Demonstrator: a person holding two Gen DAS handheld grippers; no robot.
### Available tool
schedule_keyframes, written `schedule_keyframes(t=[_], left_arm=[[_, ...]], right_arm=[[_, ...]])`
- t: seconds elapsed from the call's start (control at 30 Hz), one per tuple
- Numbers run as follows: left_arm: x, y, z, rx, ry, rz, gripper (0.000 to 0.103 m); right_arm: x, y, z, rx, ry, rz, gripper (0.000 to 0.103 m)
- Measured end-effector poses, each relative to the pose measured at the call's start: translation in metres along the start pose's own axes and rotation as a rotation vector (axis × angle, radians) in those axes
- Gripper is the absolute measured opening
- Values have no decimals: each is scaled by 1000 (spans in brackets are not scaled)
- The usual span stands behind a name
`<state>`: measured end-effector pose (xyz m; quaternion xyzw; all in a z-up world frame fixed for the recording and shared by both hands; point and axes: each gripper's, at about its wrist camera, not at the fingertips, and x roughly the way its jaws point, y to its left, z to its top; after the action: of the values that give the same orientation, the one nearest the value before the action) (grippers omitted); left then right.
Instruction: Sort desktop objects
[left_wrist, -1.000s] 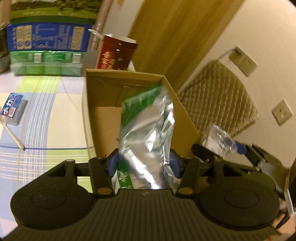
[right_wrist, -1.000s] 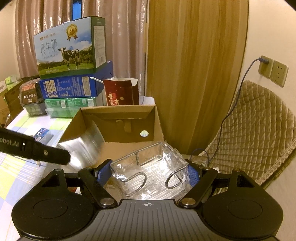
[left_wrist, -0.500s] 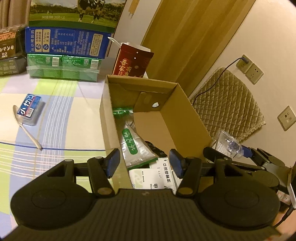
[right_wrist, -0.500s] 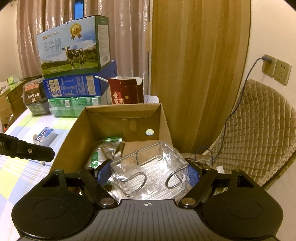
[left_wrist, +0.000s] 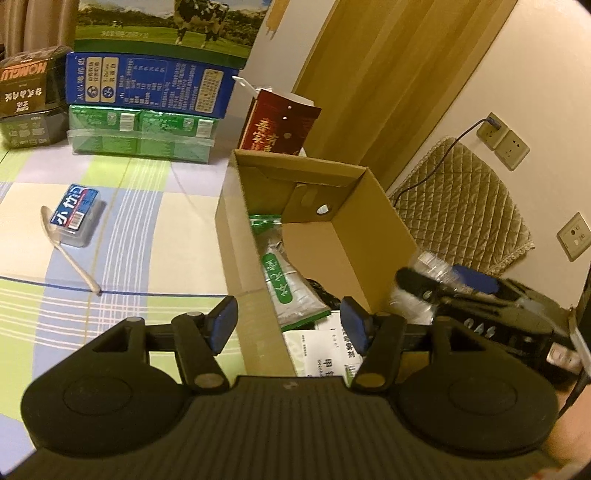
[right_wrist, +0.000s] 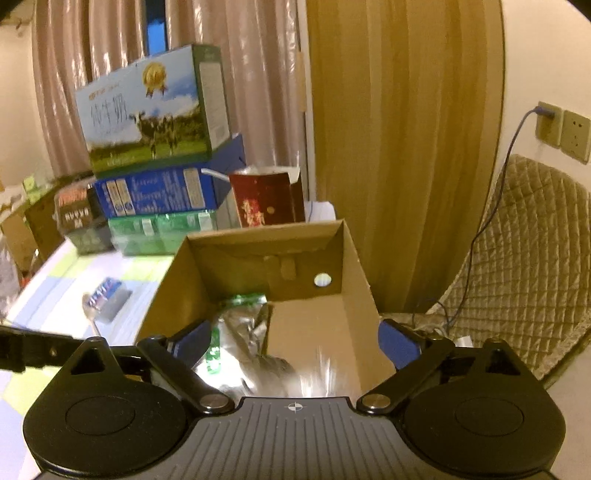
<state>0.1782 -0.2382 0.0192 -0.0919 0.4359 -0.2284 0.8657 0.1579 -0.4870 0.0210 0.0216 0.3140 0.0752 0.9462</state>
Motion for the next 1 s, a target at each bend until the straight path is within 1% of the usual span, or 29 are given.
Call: schedule_keyframes(t=[0.1, 0.17, 0.3, 0.43, 0.63, 0.77, 1.0], left_arm=[[-6, 7, -2, -9, -9, 5, 62], [-10, 10, -4, -18, -22, 4, 69], [-20, 15, -11, -22, -29, 14, 74], [-31, 17, -20, -21, -35, 27, 81], [-50, 22, -38, -3, -45, 57, 90], [-64, 25, -50, 26, -65, 105, 96], [-92, 38, -69, 57, -103, 158, 101]], right_arm=[[-8, -1, -1, 9, -8, -8, 95], [-15, -2, -3, 16, -10, -13, 96], [-29, -2, -8, 32, -5, -18, 98], [-45, 4, -17, 38, 13, -15, 101], [-69, 23, -31, 31, 30, -12, 101], [-85, 38, -37, 34, 37, -11, 101], [-108, 67, -49, -5, 38, -9, 101]])
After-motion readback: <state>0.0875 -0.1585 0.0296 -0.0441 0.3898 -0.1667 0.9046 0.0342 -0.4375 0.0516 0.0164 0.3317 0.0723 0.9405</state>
